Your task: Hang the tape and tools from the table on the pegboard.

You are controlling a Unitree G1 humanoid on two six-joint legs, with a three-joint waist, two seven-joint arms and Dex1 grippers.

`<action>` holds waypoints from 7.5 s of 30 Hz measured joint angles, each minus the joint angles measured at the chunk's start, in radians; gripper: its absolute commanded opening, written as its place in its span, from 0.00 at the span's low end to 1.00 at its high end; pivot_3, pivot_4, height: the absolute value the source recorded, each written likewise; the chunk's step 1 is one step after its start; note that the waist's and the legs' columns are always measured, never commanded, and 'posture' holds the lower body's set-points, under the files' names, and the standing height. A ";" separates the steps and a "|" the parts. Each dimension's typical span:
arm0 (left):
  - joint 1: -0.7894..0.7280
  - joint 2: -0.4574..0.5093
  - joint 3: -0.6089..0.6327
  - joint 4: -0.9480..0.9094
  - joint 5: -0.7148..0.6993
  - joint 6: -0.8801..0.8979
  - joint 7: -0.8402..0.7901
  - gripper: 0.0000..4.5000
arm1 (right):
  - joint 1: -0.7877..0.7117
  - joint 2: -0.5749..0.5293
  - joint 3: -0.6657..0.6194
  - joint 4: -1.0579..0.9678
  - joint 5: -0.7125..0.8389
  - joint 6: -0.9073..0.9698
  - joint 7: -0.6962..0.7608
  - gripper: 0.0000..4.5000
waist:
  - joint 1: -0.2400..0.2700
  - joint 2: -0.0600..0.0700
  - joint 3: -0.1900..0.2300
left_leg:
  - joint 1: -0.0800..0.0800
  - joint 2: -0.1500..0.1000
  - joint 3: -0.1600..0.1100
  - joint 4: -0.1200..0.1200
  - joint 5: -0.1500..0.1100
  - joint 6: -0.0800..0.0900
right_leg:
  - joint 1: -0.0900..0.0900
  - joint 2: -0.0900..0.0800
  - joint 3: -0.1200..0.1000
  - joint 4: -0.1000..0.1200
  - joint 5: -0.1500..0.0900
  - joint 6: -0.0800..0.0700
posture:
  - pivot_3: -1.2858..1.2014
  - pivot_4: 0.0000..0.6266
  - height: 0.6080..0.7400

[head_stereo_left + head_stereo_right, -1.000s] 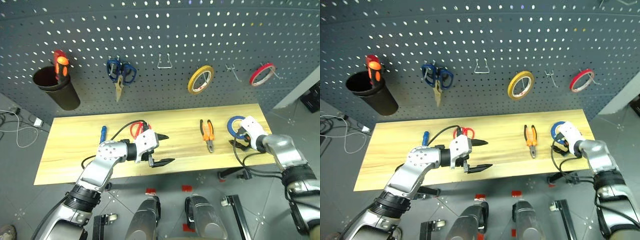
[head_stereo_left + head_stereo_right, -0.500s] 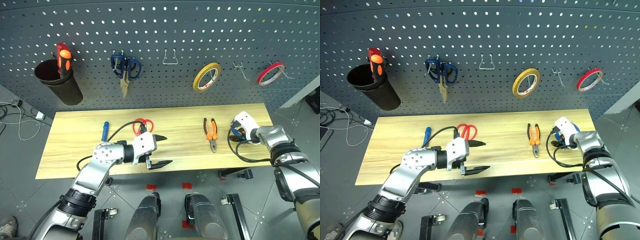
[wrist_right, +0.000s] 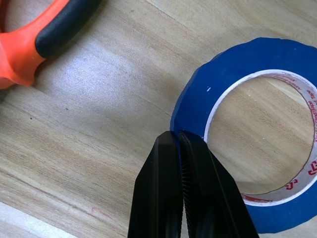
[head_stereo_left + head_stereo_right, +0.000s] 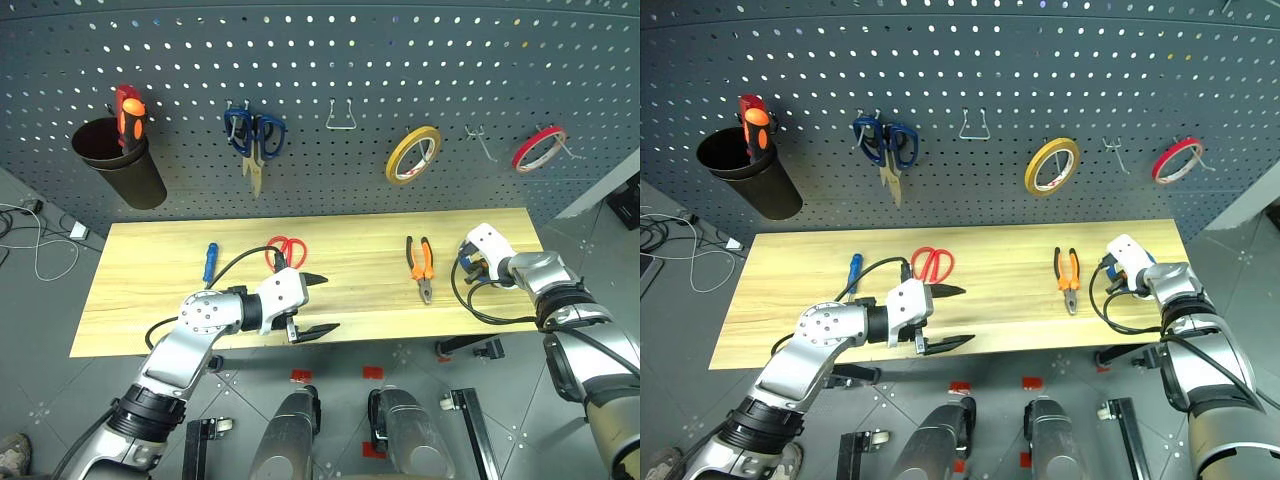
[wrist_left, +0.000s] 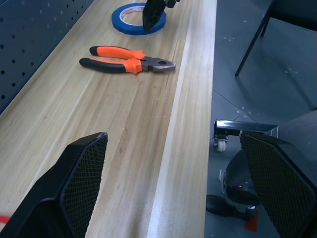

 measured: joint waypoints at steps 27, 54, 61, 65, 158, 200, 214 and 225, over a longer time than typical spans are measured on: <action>-0.044 0.001 0.022 -0.050 -0.012 0.043 -0.004 1.00 | 0.360 -0.150 -0.129 -0.954 0.217 0.541 0.137 1.00 | 0.003 0.004 0.017 | -0.017 0.000 -0.002 0.000 0.001 -0.001 | -0.015 0.000 -0.002 -0.002 0.000 0.000 | 0.53 0.58 1.00; -0.070 -0.011 0.022 -0.040 -0.011 0.038 -0.004 1.00 | 0.258 -0.121 0.022 -0.680 0.168 0.385 0.074 1.00 | 0.002 0.003 0.020 | -0.022 -0.001 -0.003 0.009 0.001 -0.001 | -0.017 -0.001 -0.003 0.000 0.001 0.001 | 0.53 0.62 1.00; -0.077 -0.032 -0.001 -0.040 -0.009 0.040 -0.003 1.00 | 0.090 -0.077 0.058 -0.285 0.088 0.214 0.074 1.00 | -0.001 0.003 0.033 | -0.023 -0.001 -0.003 0.010 0.001 -0.001 | -0.017 0.000 -0.003 0.001 0.001 0.001 | 0.53 0.62 1.00; -0.089 -0.046 -0.007 -0.040 -0.005 0.039 -0.002 1.00 | 0.022 -0.063 0.075 -0.146 0.053 0.137 0.096 0.91 | -0.001 0.000 0.036 | -0.023 -0.001 -0.003 0.011 0.001 -0.001 | -0.017 0.000 -0.003 0.001 0.001 0.001 | 0.53 0.62 1.00; -0.103 0.062 0.088 0.273 0.066 -0.271 -0.022 1.00 | 0.213 0.475 -0.273 -0.897 0.127 0.696 -0.644 1.00 | -0.037 0.005 0.015 | -0.027 -0.001 -0.001 0.012 0.013 -0.002 | -0.032 0.001 0.001 0.018 0.015 -0.001 | 0.51 0.63 1.00; 0.187 -0.127 0.434 0.024 -0.079 -0.111 0.440 1.00 | 0.281 0.496 0.224 -1.584 -0.019 0.321 -0.590 0.61 | -0.004 -0.002 -0.013 | -0.031 -0.001 -0.008 0.011 0.019 -0.013 | -0.037 0.002 -0.004 0.017 0.017 -0.001 | 0.53 0.36 1.00; 0.017 -0.100 0.378 -0.047 -0.090 0.072 0.459 1.00 | -0.253 0.509 0.069 -0.724 -0.043 -0.290 -0.749 0.61 | 0.022 -0.005 -0.016 | -0.031 -0.002 -0.007 0.008 0.025 -0.013 | -0.037 0.002 -0.003 0.016 0.022 -0.003 | 0.55 0.43 1.00; -0.065 -0.070 0.331 -0.007 -0.087 0.086 0.399 1.00 | -0.410 0.524 0.002 -0.328 -0.039 -0.489 -0.833 0.61 | 0.011 -0.003 -0.009 | -0.031 -0.001 -0.006 0.002 0.025 -0.013 | -0.039 0.002 -0.002 0.016 0.020 -0.006 | 0.57 0.55 1.00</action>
